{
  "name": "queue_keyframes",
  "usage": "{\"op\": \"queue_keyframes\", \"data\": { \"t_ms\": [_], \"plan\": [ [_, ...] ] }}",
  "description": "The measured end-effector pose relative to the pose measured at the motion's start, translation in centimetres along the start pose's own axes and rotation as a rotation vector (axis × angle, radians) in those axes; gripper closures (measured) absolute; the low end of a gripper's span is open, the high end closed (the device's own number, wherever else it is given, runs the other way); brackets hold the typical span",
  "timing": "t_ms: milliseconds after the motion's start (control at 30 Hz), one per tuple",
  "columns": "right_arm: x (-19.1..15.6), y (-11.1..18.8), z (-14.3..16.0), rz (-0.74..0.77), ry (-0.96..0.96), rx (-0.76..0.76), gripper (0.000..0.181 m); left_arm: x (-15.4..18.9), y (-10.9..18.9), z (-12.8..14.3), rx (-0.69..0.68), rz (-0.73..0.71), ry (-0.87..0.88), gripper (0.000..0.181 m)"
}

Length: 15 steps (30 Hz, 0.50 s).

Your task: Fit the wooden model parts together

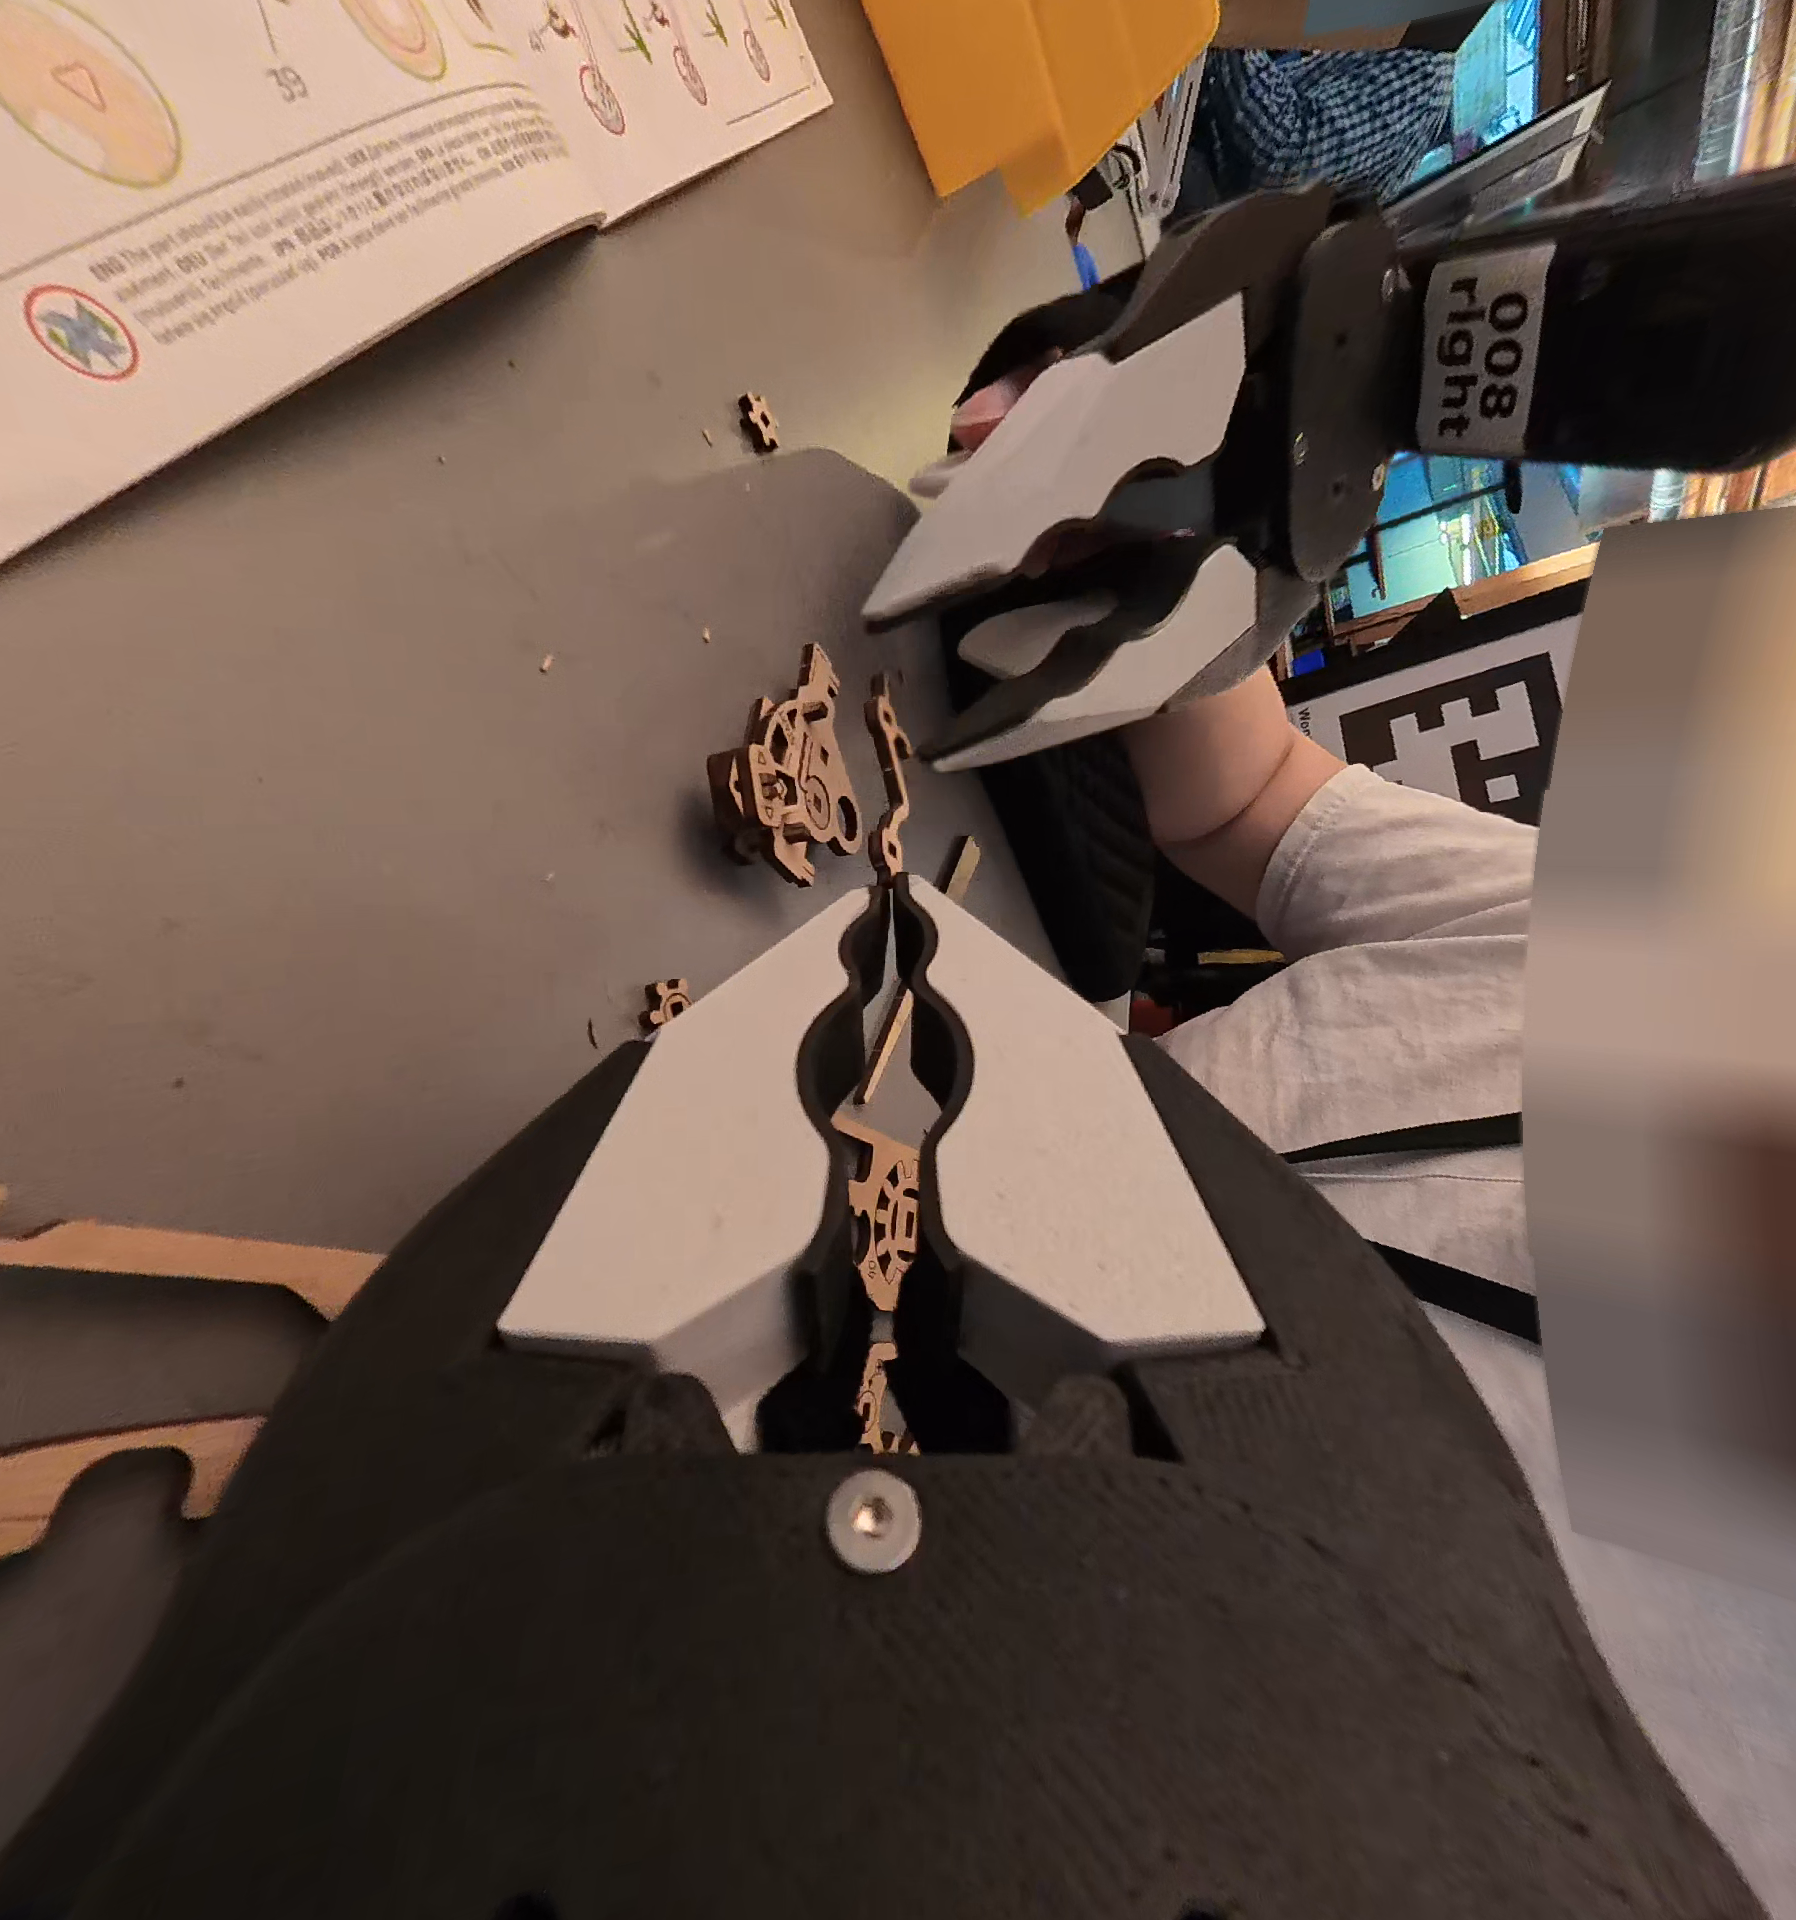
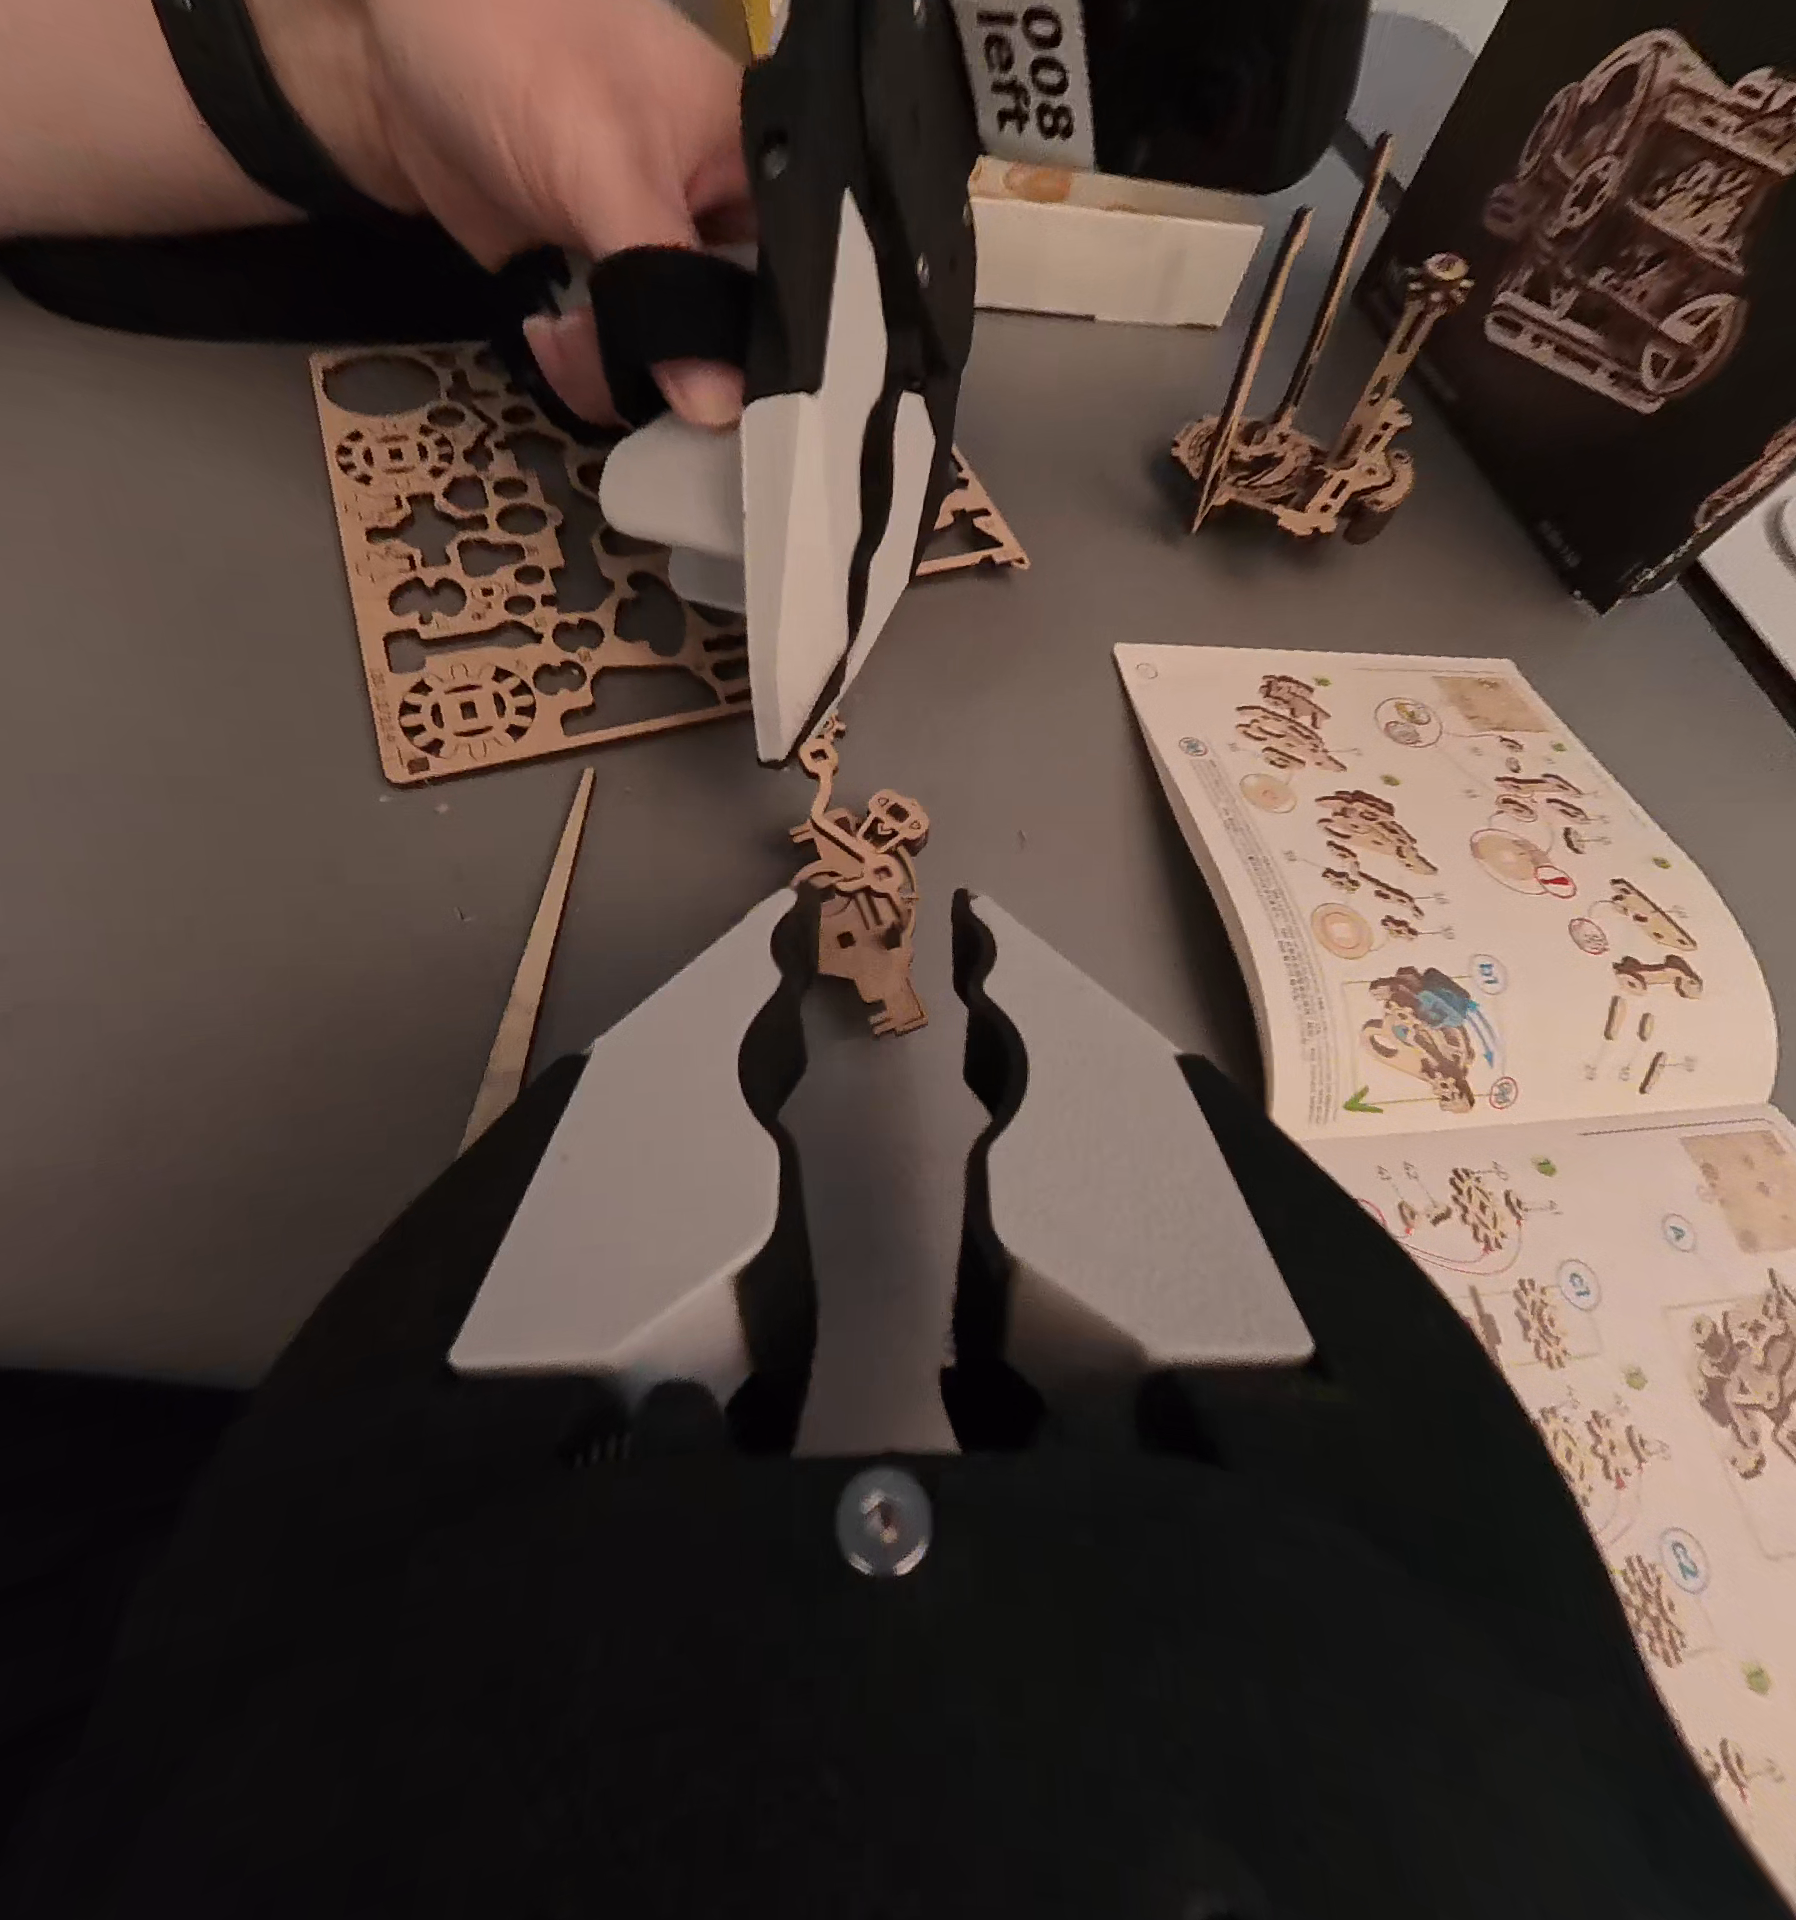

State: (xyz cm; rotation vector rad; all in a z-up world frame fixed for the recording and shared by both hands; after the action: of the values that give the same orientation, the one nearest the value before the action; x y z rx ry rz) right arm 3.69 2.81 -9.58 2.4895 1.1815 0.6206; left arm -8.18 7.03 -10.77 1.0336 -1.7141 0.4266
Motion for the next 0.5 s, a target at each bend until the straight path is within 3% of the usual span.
{"op": "queue_keyframes", "data": {
  "t_ms": [500],
  "plan": [
    [-0.62, -0.12, -0.15, 0.026, 0.083, -0.004, 0.169, 0.08, -0.31, 0.17, -0.016, 0.020, 0.004, 0.181]
  ]
}}
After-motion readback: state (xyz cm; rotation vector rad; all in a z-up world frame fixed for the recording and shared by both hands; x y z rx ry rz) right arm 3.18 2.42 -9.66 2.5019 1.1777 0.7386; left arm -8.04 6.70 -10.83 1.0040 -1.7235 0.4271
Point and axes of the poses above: each gripper's, where its closed fingertips meet, y back along the fingers, z out of its underside, x = y × z across the jaws, the point moved 6 cm from there along y, back along the fingers, and after that the axes turned 11 degrees about z, right-handed, at the moved point
